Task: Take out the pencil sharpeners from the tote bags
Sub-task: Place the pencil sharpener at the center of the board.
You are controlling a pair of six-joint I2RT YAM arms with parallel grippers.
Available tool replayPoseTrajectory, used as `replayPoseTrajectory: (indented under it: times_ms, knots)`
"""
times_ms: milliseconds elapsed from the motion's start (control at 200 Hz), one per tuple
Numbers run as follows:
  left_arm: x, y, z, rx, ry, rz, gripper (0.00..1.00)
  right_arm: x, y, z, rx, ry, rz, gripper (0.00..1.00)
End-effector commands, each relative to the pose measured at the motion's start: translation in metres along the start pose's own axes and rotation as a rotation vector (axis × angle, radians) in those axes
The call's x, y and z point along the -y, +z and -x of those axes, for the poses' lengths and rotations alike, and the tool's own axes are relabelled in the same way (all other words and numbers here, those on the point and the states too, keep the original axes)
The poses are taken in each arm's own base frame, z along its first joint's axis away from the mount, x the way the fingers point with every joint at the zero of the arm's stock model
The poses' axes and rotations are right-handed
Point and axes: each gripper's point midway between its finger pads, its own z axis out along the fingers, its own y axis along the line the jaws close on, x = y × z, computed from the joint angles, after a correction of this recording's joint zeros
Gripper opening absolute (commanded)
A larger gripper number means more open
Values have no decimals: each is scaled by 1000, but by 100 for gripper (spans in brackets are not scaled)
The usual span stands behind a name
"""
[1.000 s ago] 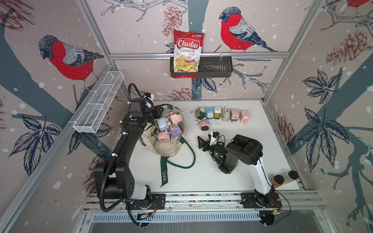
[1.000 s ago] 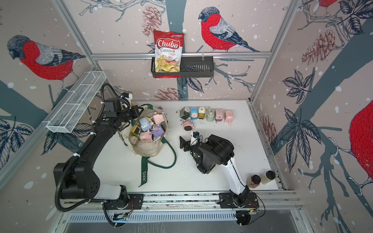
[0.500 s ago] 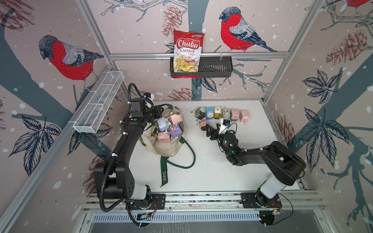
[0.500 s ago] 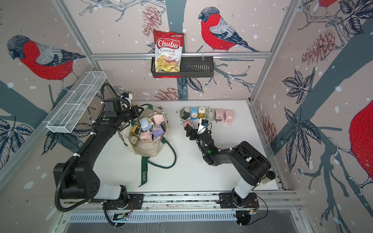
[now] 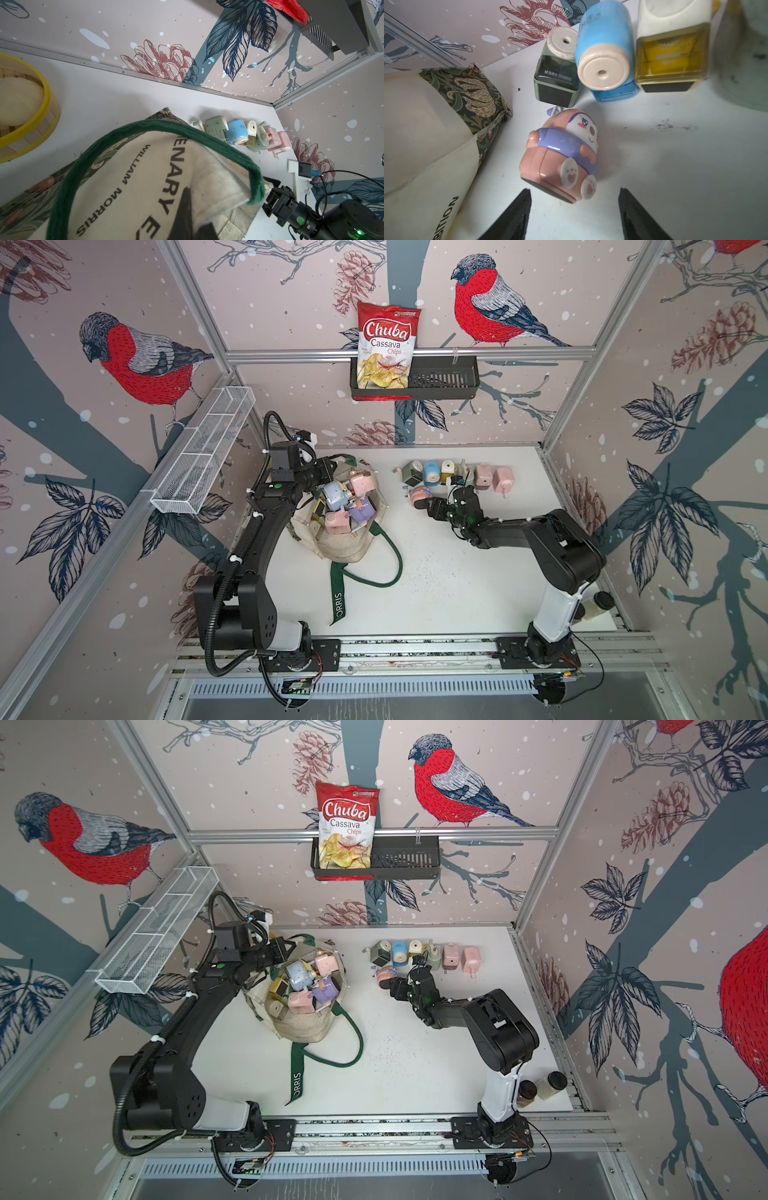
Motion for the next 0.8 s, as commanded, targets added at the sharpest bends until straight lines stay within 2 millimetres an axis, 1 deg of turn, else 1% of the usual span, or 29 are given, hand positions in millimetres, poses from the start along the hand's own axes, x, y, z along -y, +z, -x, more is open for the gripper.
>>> replayPoseTrajectory:
  times_ms: [0,155,220,315,385,460,515,670,795]
  knots:
    - [12,-3,13,42,28,-43,0,-14,11,-10,-62,35,82,65]
    - [10,-2,12,39,26,-41,0,-25,28,-12,-94,54,137,61]
    - [10,-2,11,36,24,-41,0,-30,31,-12,-108,54,157,58]
    - [9,0,10,35,22,-37,0,-39,32,-8,-112,32,158,58]
    - [5,2,8,30,23,-24,0,-47,26,0,-91,17,168,61]
    - [3,3,9,25,20,-19,0,-54,16,7,-60,-8,171,70]
    - [3,2,9,25,19,-21,0,-60,9,12,-42,-32,167,74]
    - [3,2,10,30,21,-25,0,-79,-12,20,4,-99,159,75]
    - [5,1,11,31,13,-44,0,-104,-32,21,52,-160,167,75]
